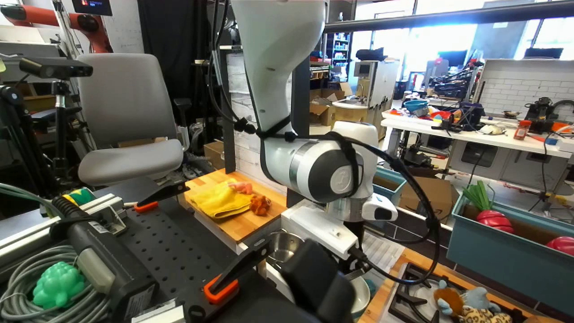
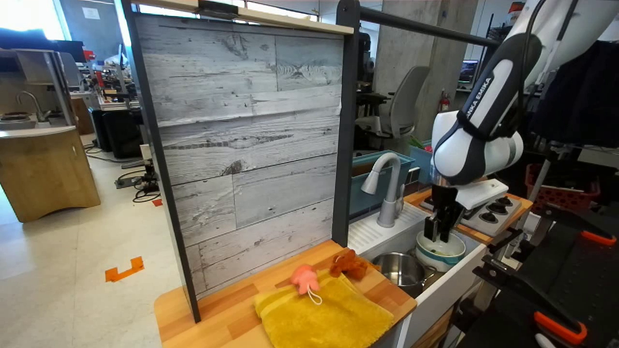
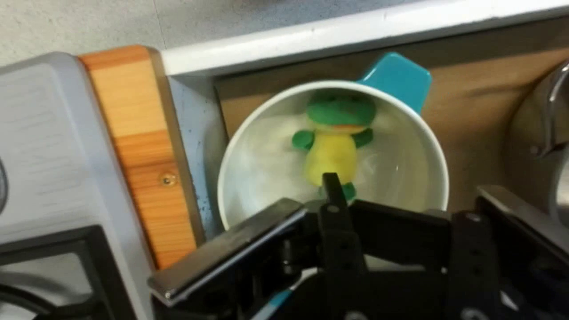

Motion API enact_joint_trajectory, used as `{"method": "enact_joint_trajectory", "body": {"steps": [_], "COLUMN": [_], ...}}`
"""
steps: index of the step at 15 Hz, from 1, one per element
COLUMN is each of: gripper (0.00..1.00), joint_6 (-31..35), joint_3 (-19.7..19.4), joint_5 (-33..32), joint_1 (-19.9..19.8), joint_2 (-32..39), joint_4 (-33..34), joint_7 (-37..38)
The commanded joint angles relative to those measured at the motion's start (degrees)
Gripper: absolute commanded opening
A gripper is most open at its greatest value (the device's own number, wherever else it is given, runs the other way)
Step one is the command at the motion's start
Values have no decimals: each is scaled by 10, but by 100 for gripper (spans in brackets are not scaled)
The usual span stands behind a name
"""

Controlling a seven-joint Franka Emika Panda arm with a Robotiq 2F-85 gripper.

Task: Wipe the counter with the towel. Remove the things from the dishes in the sink and put them on the counter and the stove

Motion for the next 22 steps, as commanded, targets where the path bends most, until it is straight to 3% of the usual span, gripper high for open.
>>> {"method": "enact_joint_trajectory", "body": {"steps": [1, 4, 5, 6, 8, 16, 18, 19, 21, 22], "gripper": [0, 0, 25, 26, 40, 99, 98, 71, 74, 60], "joint_6": [-37, -61, -72, -80, -67, -43, -41, -43, -48, -51], "joint_3": [24, 24, 21, 21, 21, 17, 17, 17, 14, 12], "joint_5": [3, 3, 2, 2, 5, 8, 8, 8, 7, 7], "joint_1": [-37, -45, -43, -42, -40, -23, -22, -21, -17, -15], "joint_2": [-69, -87, -87, -84, -70, 9, 23, 30, 43, 50], "joint_4": [-52, -60, -59, -56, -48, 22, 40, 49, 67, 76], "joint_7": [-30, -33, -31, -29, -21, 17, 21, 23, 27, 30]}}
